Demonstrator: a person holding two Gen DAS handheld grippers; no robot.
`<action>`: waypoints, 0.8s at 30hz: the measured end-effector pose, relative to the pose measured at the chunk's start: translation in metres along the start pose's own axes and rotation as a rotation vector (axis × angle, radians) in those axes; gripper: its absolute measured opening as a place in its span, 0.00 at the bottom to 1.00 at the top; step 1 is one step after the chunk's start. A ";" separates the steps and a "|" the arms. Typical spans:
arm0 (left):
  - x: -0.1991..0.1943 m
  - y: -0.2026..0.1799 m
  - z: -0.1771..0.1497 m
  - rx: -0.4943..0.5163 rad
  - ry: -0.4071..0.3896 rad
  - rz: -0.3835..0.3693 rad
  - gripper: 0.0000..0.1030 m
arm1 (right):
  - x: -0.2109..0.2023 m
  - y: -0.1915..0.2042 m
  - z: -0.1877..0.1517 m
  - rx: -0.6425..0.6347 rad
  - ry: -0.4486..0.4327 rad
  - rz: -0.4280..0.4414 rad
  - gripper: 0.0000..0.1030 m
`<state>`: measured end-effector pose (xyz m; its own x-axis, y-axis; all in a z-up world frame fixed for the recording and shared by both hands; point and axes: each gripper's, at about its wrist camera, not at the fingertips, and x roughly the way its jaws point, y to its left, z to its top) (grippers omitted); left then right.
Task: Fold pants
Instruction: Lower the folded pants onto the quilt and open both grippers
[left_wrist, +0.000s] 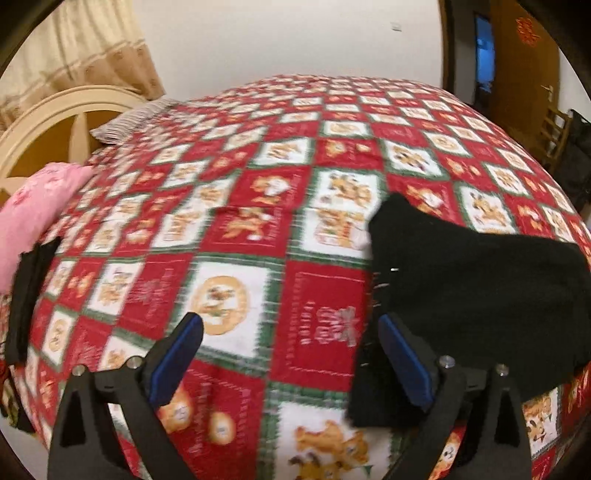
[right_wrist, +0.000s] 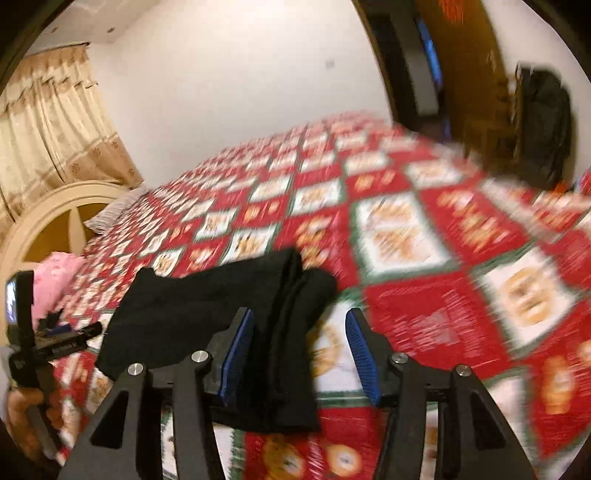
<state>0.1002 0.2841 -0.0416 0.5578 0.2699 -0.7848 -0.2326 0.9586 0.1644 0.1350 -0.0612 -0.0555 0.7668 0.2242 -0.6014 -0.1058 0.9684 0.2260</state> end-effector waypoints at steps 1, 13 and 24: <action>-0.003 0.002 0.001 -0.007 -0.009 0.022 0.95 | -0.007 0.005 0.001 -0.036 -0.022 -0.018 0.49; -0.019 -0.071 0.008 0.082 -0.079 -0.082 0.89 | 0.027 0.050 -0.028 -0.256 0.159 0.024 0.17; -0.004 -0.063 -0.012 0.068 -0.028 -0.059 0.86 | 0.017 0.049 -0.012 -0.236 0.097 0.043 0.17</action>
<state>0.1030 0.2211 -0.0556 0.5913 0.2147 -0.7774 -0.1449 0.9765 0.1594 0.1353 -0.0089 -0.0639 0.6956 0.2646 -0.6680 -0.2905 0.9539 0.0753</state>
